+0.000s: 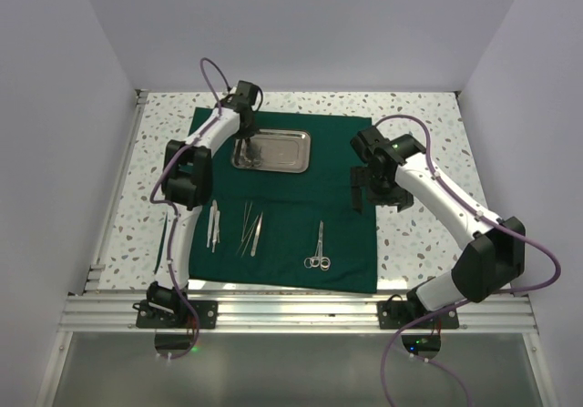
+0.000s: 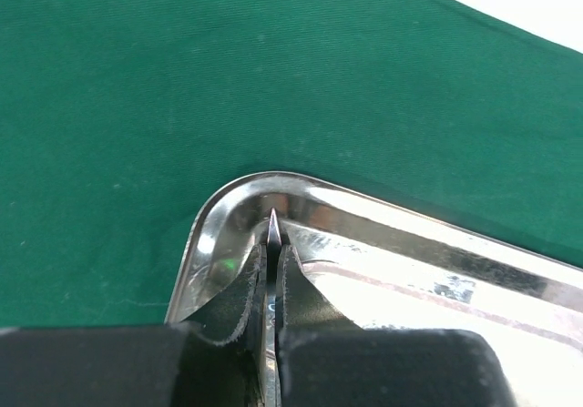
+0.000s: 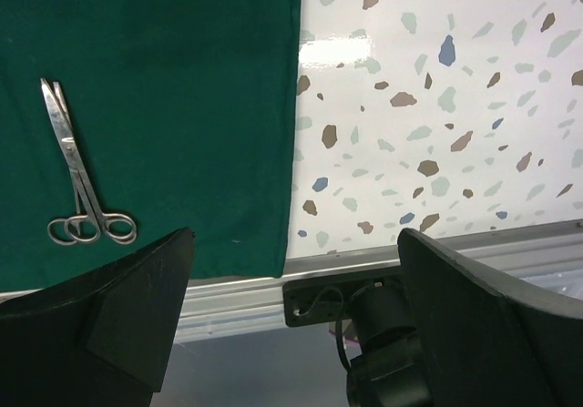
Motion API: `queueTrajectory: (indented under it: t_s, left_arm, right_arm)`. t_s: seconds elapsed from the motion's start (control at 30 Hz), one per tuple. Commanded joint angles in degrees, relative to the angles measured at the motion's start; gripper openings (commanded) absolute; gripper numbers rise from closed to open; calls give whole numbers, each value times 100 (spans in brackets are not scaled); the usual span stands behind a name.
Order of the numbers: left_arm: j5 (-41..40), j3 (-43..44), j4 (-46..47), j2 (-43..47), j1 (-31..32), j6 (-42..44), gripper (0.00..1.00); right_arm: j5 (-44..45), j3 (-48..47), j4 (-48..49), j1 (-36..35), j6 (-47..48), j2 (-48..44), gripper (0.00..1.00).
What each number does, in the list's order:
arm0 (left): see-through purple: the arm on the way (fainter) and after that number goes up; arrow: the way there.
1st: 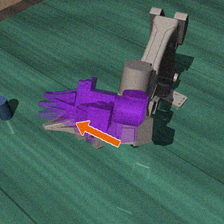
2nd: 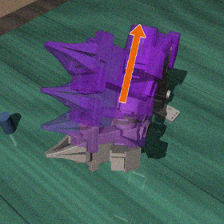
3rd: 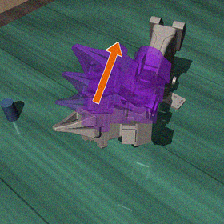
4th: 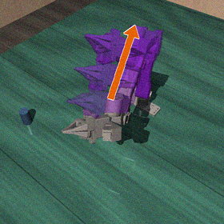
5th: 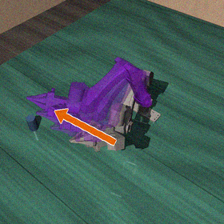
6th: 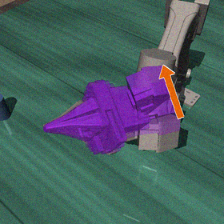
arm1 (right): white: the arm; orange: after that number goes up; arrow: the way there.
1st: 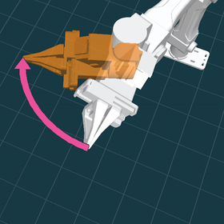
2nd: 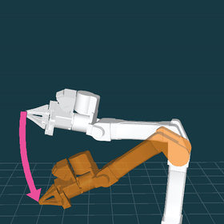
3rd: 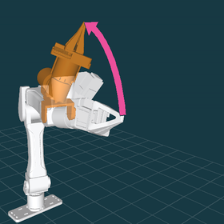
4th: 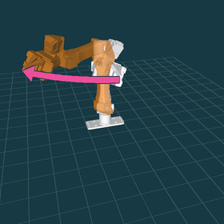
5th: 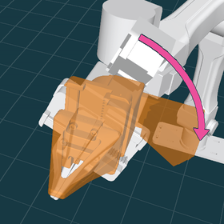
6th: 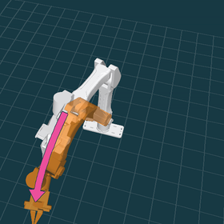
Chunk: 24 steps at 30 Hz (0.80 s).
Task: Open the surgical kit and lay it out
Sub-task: Pick up the medical item from the container.
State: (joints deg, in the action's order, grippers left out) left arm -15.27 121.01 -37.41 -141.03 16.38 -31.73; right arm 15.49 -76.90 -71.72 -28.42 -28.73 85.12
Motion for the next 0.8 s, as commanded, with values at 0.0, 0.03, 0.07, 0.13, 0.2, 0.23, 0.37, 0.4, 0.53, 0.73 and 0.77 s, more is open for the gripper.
queueTrajectory:
  t_s: [0.0, 0.03, 0.07, 0.13, 0.2, 0.23, 0.37, 0.4, 0.53, 0.73, 0.77]
  left_arm:
    - [673, -236, -57, -189, -91, 306, 0]
    - [805, -149, -13, -136, -91, 368, 0]
    - [945, -44, -47, -57, -91, 404, 0]
    - [1052, 290, -222, 5, -91, 474, 0]
    - [1201, 510, -293, 146, -91, 535, 0]
    - [1254, 537, -302, 224, -91, 553, 0]
    - [1500, 555, -398, 602, -91, 562, 0]
    - [1648, 546, -425, 681, -91, 545, 0]
    - [1834, 230, -460, 1059, -83, 527, 0]
    - [2168, -51, -705, 1718, -39, 510, 0]
    - [2203, -69, -759, 1789, -12, 509, 0]
  right_arm:
    - [-19, -211, 115, 47, 105, -92, 99]
    - [-45, -194, 150, 48, 105, -144, 99]
    - [-37, -159, 176, 48, 113, -171, 98]
    - [-54, -132, 220, 39, 122, -250, 98]
    - [-89, -88, 281, 56, 131, -312, 98]
    - [-98, -88, 308, 56, 140, -373, 98]
    - [-142, 8, 369, 56, 175, -575, 98]
    - [-160, 17, 378, 56, 192, -619, 99]
    - [-186, 105, 396, 48, 227, -865, 98]
    - [-248, 281, 431, 48, 280, -1243, 98]
    - [-248, 325, 431, 56, 306, -1287, 98]
